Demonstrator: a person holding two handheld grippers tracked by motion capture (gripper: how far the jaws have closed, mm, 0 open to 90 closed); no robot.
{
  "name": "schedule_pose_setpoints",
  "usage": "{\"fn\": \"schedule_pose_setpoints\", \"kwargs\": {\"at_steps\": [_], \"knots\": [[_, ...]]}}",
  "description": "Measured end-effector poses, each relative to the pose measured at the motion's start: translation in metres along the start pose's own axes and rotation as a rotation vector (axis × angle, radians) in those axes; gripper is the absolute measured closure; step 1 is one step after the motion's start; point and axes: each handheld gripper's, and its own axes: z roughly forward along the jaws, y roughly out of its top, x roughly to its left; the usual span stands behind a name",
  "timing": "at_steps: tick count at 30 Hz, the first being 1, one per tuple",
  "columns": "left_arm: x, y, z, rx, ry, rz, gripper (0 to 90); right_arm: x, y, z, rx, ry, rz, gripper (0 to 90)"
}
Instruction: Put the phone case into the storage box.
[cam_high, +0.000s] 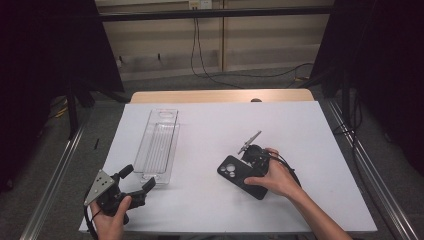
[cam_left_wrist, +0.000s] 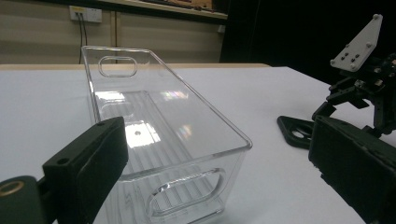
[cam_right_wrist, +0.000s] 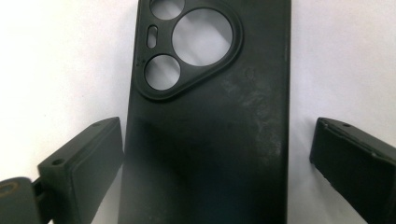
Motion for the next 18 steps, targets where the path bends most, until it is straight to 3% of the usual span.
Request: {"fn": "schedule_pose_setpoints", "kwargs": {"at_steps": [11, 18], "knots": [[0.0, 0.0, 0.001, 0.003, -0.004, 0.0, 4.6, 0.01, 0.001, 0.005, 0.035, -0.069, -0.049, 0.6], [-0.001, -0.001, 0.001, 0.002, -0.006, -0.003, 4.6, 0.012, -0.001, 0.006, 0.021, -0.094, -0.053, 1.1]]}}
